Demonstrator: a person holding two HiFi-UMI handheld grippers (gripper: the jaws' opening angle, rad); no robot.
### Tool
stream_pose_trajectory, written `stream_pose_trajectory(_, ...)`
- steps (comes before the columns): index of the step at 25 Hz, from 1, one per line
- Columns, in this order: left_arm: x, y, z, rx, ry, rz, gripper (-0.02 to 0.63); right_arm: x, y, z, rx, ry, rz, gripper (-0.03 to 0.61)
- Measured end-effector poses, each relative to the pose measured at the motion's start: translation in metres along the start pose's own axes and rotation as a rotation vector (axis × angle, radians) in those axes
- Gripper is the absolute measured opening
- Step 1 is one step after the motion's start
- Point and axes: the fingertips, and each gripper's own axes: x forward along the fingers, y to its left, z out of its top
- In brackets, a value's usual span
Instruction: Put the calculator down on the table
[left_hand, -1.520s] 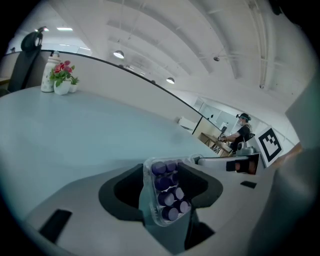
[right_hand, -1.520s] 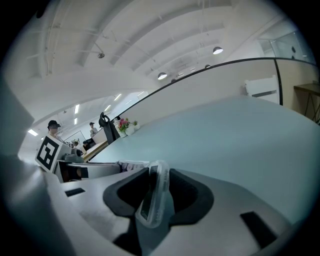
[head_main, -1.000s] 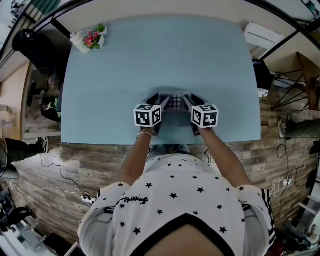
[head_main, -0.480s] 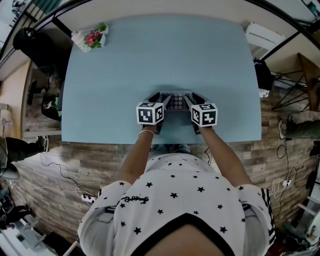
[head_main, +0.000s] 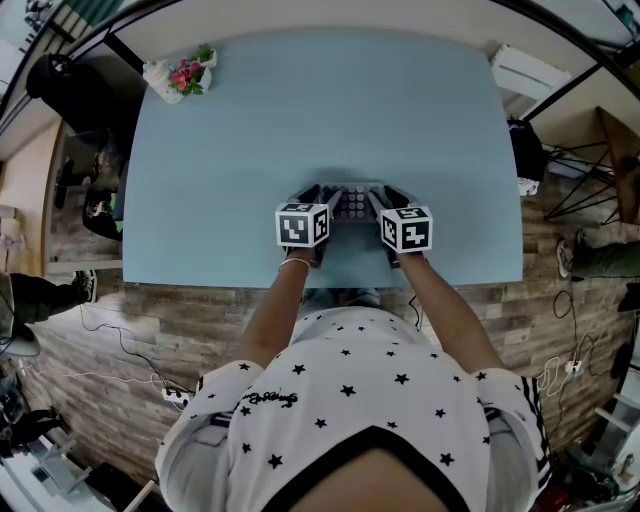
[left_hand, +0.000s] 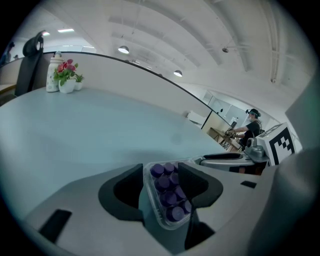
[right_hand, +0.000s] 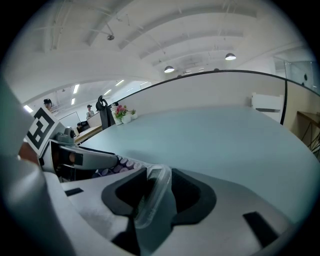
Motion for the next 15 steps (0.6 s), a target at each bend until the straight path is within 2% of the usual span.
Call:
stream_pose_trajectory(9,-0.0001,0.0010,0.0018,0.017,-0.010,0.003,0.227,0.0002,-0.0002,0.0014,-0.024,0.004,-0.014,0.154)
stream_pose_trajectory(15,-0.0029,0.0048,0.0052,0.025,-0.026,-0.004,0.227,-0.0029,-0.0064,0.0068,0.003,-0.016,-0.029,0.155)
